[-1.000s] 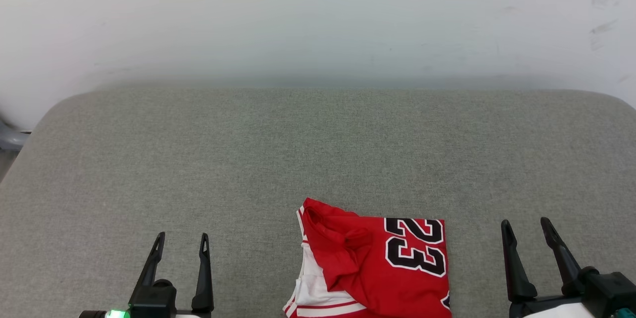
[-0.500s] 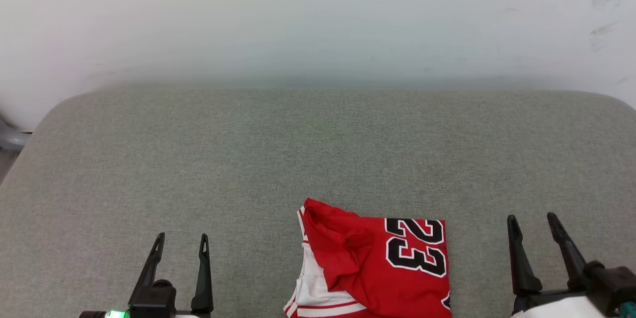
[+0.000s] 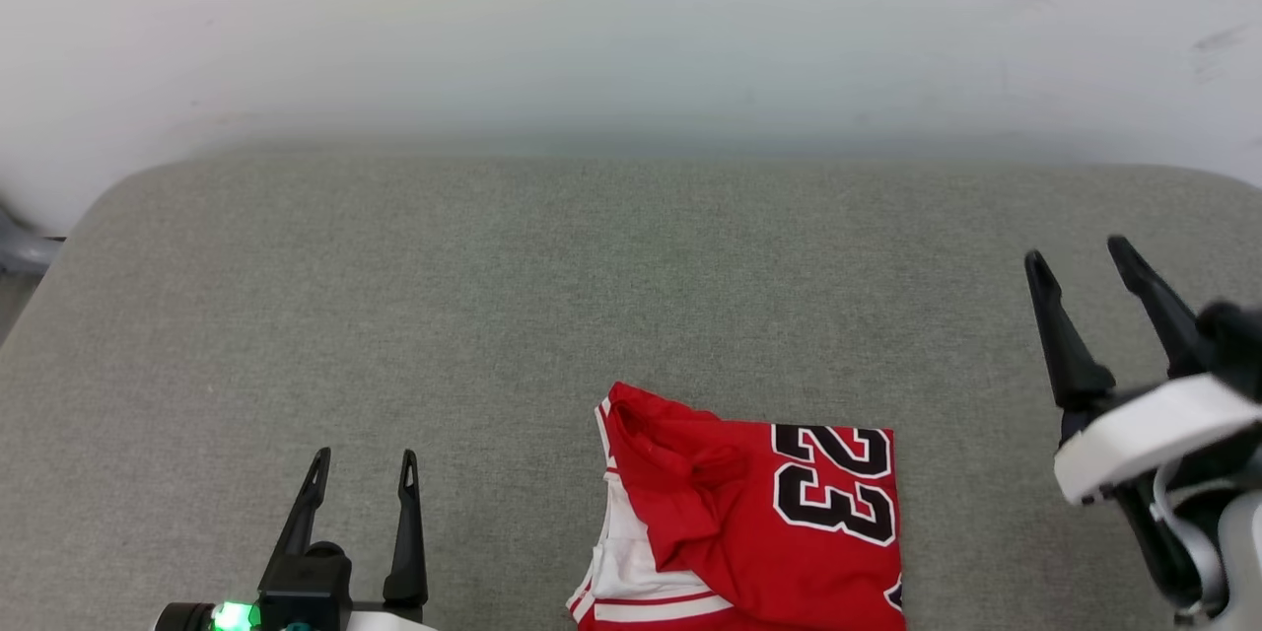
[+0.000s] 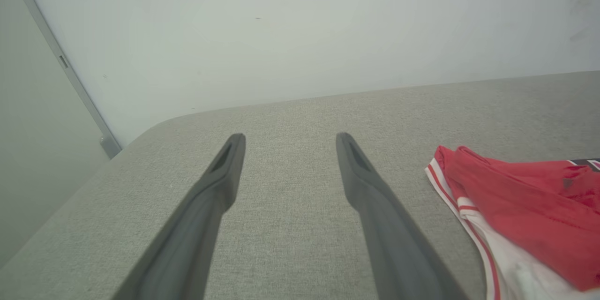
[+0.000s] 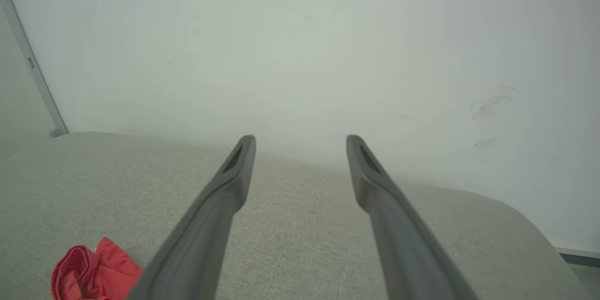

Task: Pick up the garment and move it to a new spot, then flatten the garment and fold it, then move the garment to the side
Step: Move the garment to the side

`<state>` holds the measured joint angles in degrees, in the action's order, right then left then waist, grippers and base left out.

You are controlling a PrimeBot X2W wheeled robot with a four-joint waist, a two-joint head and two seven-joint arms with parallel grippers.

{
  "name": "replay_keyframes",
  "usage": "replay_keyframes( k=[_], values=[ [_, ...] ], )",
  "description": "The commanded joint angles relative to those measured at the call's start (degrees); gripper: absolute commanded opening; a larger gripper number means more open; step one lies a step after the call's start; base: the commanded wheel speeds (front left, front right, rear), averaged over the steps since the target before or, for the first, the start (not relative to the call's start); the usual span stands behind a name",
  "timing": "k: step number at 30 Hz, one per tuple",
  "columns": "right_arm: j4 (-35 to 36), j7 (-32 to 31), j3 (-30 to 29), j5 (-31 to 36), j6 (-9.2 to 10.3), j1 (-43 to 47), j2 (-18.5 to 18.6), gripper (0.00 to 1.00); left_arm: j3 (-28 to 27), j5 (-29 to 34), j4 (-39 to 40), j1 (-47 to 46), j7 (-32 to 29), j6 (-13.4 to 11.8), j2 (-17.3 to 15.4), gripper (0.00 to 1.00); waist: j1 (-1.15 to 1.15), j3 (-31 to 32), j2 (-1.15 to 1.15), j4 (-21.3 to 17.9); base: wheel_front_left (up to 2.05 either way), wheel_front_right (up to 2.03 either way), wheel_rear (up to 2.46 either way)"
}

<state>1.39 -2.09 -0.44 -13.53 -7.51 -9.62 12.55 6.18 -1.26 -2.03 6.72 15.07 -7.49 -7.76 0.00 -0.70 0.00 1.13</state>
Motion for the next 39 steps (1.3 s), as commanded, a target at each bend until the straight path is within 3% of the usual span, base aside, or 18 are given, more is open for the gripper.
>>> replay_keyframes(
  k=[1, 11, 21, 28, 39],
  values=[
    [0.4, -2.2, 0.8, -1.2, 0.05, -1.7, 1.1, 1.00, -0.1, -0.1, 0.0, -0.6, 0.1, 0.2, 0.2, 1.00, 0.00, -0.5, 0.00, 0.3, 0.00, 0.00, 0.00],
    [0.3, -28.3, 11.3, -13.3, 0.05, -9.8, 10.9, 1.00, 0.0, 0.3, 0.1, -2.7, 0.1, 0.4, 0.4, 1.00, 0.00, -3.0, 0.00, 1.4, 0.00, 0.00, 0.00],
    [-1.2, -48.9, 21.7, -23.6, 0.05, -10.8, 17.0, 1.00, 0.3, 0.5, 0.2, -4.1, 0.1, 0.4, 0.9, 1.00, 0.00, -4.6, 0.00, 2.6, 0.00, 0.00, 0.00],
    [-3.3, -53.4, 24.9, -26.9, 0.05, -8.9, 18.9, 1.00, 0.9, 0.4, 0.7, -5.0, 0.1, 0.4, 1.5, 1.00, 0.00, -6.6, 0.00, 4.1, 0.00, 0.00, 0.00],
    [-9.3, -51.3, 27.2, -27.1, 0.05, -8.2, 16.9, 1.00, 1.7, 0.4, 0.6, -7.3, 0.1, 0.6, 2.2, 1.00, 0.00, -10.4, 0.00, 6.4, 0.00, 0.00, 0.00]
  ],
)
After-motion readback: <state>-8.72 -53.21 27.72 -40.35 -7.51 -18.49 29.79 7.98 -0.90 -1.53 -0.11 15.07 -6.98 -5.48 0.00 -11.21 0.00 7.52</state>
